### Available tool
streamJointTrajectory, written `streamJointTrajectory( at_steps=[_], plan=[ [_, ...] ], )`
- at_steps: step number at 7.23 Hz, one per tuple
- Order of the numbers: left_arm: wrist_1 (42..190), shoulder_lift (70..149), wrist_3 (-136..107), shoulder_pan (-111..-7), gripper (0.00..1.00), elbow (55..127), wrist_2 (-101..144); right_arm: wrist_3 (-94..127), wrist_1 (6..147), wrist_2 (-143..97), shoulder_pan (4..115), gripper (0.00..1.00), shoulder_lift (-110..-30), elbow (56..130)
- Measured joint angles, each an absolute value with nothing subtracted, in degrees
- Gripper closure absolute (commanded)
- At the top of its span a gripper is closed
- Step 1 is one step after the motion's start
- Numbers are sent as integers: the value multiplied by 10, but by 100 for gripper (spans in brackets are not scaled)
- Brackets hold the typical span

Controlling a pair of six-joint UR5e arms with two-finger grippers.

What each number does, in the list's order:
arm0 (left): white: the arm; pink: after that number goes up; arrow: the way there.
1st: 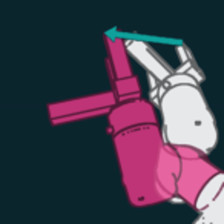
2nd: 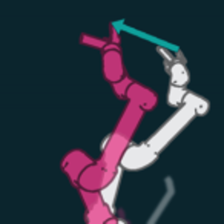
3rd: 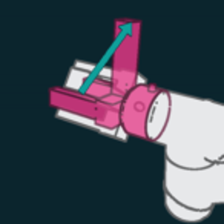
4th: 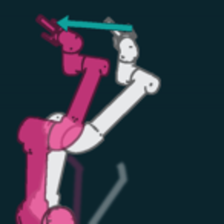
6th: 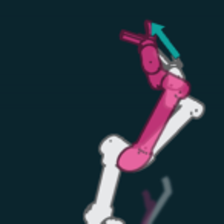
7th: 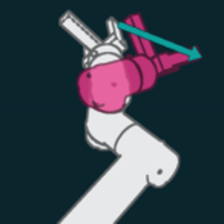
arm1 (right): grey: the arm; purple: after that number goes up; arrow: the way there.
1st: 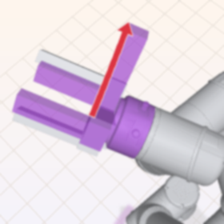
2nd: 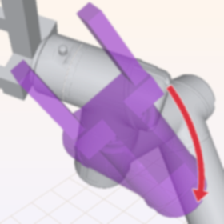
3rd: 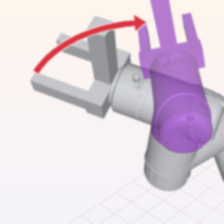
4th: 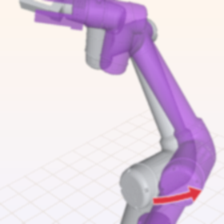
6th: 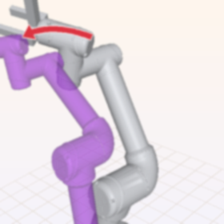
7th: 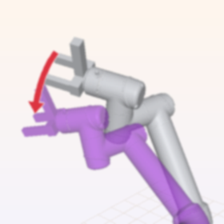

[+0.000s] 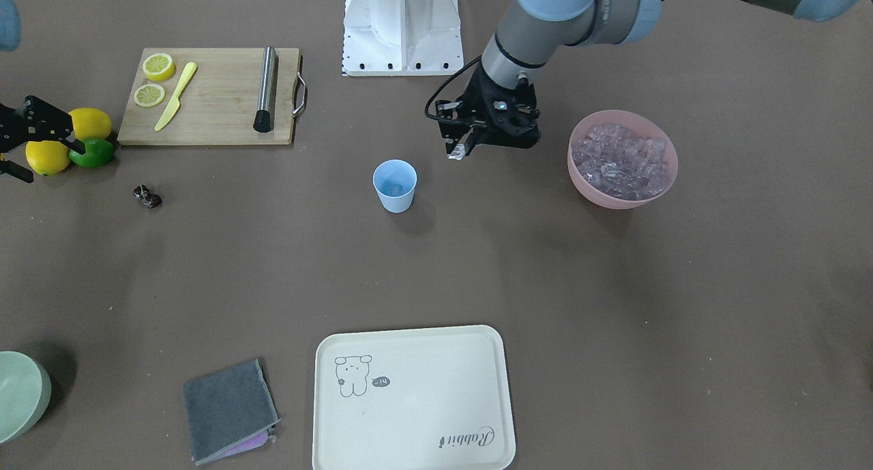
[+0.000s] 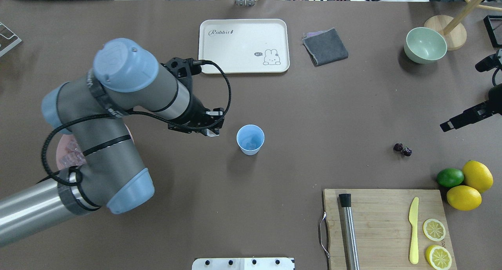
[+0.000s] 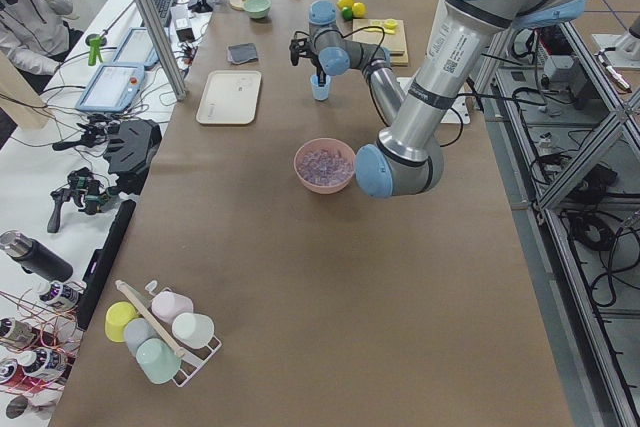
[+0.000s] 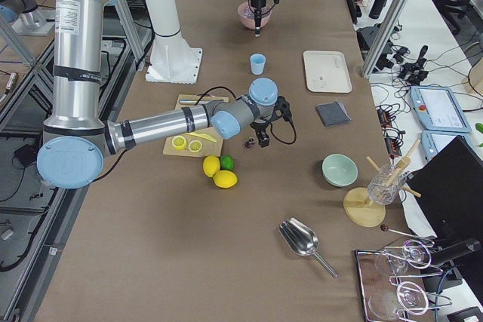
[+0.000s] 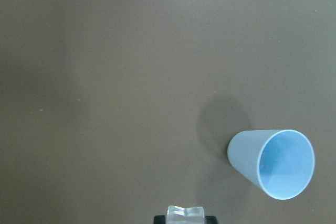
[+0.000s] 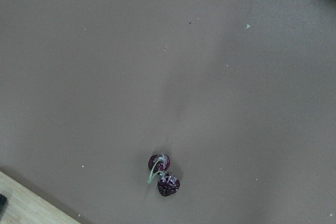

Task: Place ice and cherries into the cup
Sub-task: 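Carry the ice cube with the left gripper to the blue cup and drop it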

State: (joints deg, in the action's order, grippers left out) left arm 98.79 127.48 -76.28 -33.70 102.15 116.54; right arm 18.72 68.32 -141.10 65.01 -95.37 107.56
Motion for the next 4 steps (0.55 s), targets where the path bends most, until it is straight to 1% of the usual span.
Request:
streamJointTrajectory(
  at_steps=[1,2,3,4],
  plan=[
    [991,1306,-781,-322,100,992,1146,187,683,-1411,650,1,-954,1076],
    [998,1332,-797,-308,44,963,1121,187,683,-1411,650,1,-954,1075],
    [1011,1353,-805,-299,21,936,1101,187,683,-1411,650,1,-954,1075],
    [1027,1361,-807,-296,21,919,1093,187,683,-1411,650,1,-954,1075]
  ],
)
